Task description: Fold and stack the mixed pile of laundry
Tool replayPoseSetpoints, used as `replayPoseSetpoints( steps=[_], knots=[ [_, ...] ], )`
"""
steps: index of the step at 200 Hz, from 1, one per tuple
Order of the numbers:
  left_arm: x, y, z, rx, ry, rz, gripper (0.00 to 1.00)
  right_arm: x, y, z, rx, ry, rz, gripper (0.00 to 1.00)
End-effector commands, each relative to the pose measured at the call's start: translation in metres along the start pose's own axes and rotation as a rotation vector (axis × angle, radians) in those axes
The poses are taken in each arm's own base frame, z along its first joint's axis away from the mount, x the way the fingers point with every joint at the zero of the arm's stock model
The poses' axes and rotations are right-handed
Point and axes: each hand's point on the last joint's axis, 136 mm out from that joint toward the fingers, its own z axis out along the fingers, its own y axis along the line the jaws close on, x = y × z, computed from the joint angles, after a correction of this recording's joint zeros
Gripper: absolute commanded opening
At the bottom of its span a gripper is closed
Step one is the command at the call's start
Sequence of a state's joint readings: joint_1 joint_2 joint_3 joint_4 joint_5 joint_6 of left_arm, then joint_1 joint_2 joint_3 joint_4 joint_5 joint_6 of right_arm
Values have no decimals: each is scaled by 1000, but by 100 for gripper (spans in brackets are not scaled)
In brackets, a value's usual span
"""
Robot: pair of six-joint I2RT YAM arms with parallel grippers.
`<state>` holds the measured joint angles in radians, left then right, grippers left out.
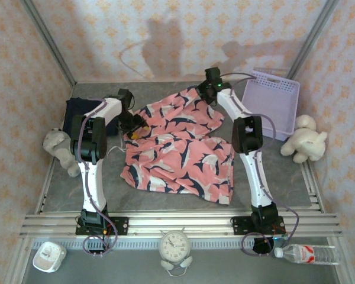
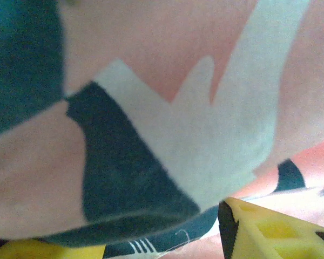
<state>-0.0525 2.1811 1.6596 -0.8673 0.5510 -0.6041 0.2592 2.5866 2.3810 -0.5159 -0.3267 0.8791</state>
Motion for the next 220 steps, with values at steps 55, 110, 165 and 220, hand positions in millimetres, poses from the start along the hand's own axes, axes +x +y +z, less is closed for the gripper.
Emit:
replayPoseSetpoints(
  steps=[55,110,165,220],
  knots=[
    [-18,-17,-20,13,-57,-4,63,-32,48,-78,-69,-78,-73,66],
    [-35,-62,-83,110,-183,47,69,38,-37,-147,227,110,-253,71],
    [23,-17,-93,-5,-178,86,70,142,-150,-220,429,282,-351,71],
    [127,58,-62,-140,-117,81,70,213,-238,-290,528,366,-427,73]
  ],
)
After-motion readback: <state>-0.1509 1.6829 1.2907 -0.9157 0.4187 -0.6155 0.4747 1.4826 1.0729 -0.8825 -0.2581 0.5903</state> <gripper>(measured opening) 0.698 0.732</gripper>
